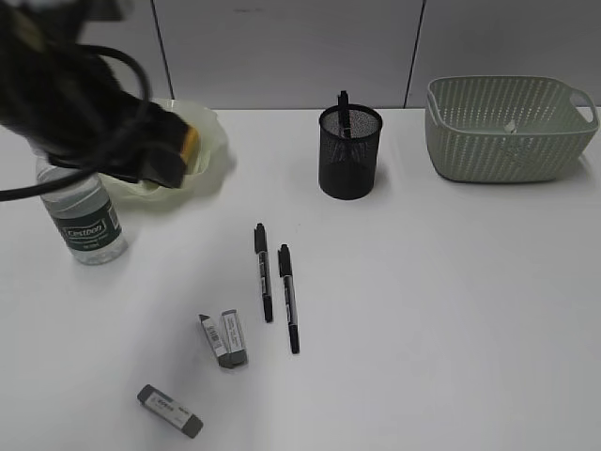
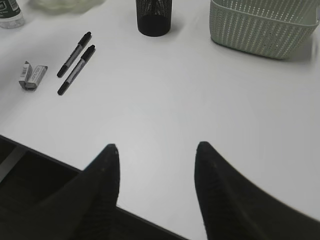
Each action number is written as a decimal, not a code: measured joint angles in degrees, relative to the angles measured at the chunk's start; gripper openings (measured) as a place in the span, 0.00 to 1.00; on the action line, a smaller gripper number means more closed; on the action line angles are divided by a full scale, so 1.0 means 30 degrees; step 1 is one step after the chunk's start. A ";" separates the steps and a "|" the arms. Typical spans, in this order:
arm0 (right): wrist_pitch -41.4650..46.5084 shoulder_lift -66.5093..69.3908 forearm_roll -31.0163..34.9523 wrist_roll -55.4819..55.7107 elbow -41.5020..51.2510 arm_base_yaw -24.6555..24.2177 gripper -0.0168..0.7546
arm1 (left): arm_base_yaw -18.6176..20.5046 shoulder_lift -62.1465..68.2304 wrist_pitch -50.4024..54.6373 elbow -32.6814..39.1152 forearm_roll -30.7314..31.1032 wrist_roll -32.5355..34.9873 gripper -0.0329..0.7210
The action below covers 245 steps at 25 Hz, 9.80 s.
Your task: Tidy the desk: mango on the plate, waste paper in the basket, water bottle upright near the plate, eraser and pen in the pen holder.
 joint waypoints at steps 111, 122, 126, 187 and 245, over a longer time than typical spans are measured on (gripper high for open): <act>-0.7903 1.1305 0.0694 -0.0424 -0.0418 0.0000 0.47 | -0.0314 -1.7253 0.5667 0.7653 0.2687 0.0042 0.45; -1.0256 2.5462 0.3626 -0.1836 -0.6697 0.0048 0.50 | 0.0273 -2.6812 0.5875 1.0260 0.3367 -0.0034 0.40; -0.9258 3.0110 0.4781 -0.2372 -1.0382 0.1007 0.52 | 0.0851 -2.6812 0.5861 1.0283 0.3367 -0.0034 0.40; -1.4128 3.9600 -3.4600 3.8608 -1.7475 0.1794 0.58 | 0.9127 -2.6812 0.5759 1.0283 0.3372 -0.0034 0.36; -0.0064 0.9151 -0.0179 0.0149 -0.2456 0.0795 0.49 | 0.9127 -2.6812 0.5753 1.0283 0.3221 -0.0034 0.36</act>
